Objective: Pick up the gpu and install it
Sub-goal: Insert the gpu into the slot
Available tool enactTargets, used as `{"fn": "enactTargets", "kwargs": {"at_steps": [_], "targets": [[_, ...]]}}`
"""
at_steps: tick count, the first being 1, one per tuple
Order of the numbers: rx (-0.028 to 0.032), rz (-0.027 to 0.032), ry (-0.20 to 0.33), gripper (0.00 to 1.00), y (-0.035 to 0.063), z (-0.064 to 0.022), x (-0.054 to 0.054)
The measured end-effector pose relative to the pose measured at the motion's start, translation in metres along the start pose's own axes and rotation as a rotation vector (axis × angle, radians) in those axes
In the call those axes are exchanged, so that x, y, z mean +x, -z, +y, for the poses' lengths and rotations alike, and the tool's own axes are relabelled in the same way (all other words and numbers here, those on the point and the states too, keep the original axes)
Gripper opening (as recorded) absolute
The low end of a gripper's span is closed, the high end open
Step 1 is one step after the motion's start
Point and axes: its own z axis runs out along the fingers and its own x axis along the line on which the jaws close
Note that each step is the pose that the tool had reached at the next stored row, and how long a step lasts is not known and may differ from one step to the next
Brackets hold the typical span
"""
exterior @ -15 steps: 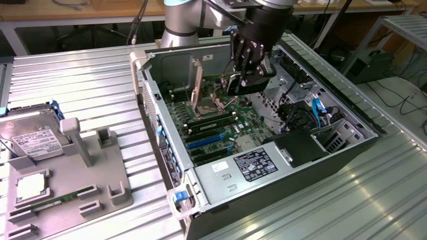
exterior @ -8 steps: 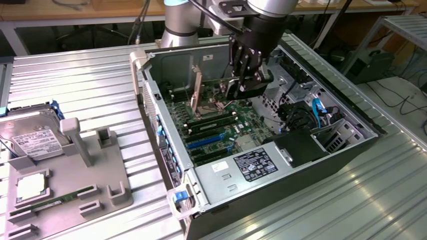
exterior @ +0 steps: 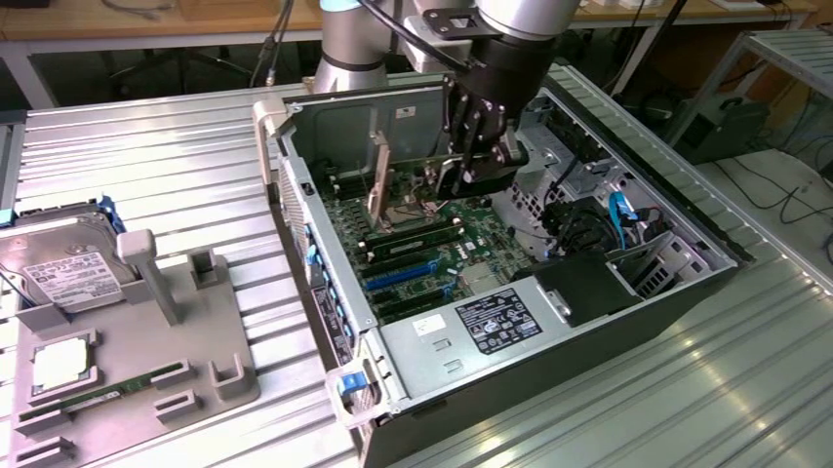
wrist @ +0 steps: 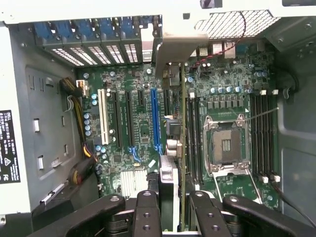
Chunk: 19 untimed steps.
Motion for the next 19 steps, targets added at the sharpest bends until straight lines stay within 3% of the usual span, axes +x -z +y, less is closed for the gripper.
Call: {"fn": "enactTargets", "kwargs": {"at_steps": [3, 7, 14, 19], "targets": [[-0.0005, 0.0026, 0.000, 0.28, -0.0004, 0.0000, 0.000], [-0.0032, 0.0105, 0.000, 0.28, -0.0020, 0.0000, 0.000], [-0.0050, 0.0110, 0.003, 0.28, -0.0118, 0.0018, 0.001], [-0.0051, 0.0111, 0.006, 0.28, -0.0166, 0.0075, 0.001]]}}
